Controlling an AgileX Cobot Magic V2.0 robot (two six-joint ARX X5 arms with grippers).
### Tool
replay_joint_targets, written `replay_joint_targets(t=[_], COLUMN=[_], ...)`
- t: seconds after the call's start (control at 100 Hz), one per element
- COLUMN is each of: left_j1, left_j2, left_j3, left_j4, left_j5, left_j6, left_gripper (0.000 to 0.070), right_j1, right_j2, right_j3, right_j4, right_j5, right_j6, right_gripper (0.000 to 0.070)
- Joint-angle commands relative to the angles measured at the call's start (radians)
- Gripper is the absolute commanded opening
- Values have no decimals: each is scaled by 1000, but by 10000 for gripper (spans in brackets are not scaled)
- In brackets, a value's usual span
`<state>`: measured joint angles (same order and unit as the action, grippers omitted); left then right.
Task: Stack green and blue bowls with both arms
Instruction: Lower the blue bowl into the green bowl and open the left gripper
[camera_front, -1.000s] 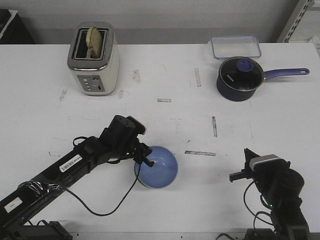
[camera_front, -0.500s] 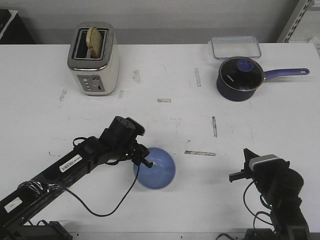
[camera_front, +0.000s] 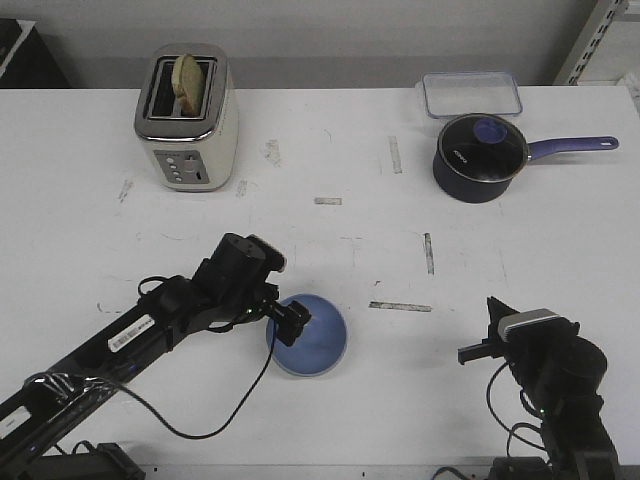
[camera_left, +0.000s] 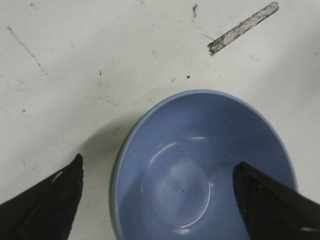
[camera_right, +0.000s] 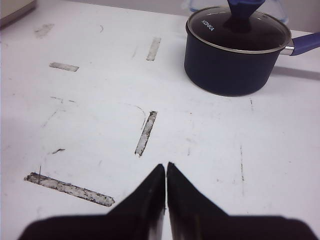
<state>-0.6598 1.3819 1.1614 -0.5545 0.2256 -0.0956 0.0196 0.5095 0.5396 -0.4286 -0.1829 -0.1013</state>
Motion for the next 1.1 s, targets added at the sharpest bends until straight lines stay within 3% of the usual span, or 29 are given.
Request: replay_joint_targets(t=[0.0, 0.15, 0.37, 0.53, 0.7, 0.82, 0.92, 1.09], left_j1=[-9, 7, 97, 239, 422, 533, 592, 615], left_j2=[-35, -148, -313, -425, -641, -809, -924, -1022], left_j3=[12, 12, 11, -66, -322, -494, -570, -595], left_j4=[10, 19, 26, 65, 201, 270, 272, 288], left_j5=[-1, -90, -276, -309, -309, -307, -303, -300], left_j6=[-3, 11, 106, 154, 155, 124, 98, 120], left_gripper=[583, 582, 549, 360, 173, 0, 0, 0], right_j1=[2, 2, 2, 10, 25, 31, 32, 32], right_j2=[3, 3, 3, 3, 3, 3, 3, 3], right_j3=[4, 4, 4, 4, 4, 4, 4, 4], right_j4=[10, 10, 10, 10, 10, 10, 12, 17], right_j5=[0, 0, 0, 0, 0, 0, 0, 0], right_j6=[-9, -9, -8, -9, -8, -9, -9, -8], right_gripper=[0, 0, 0, 0, 0, 0, 0, 0])
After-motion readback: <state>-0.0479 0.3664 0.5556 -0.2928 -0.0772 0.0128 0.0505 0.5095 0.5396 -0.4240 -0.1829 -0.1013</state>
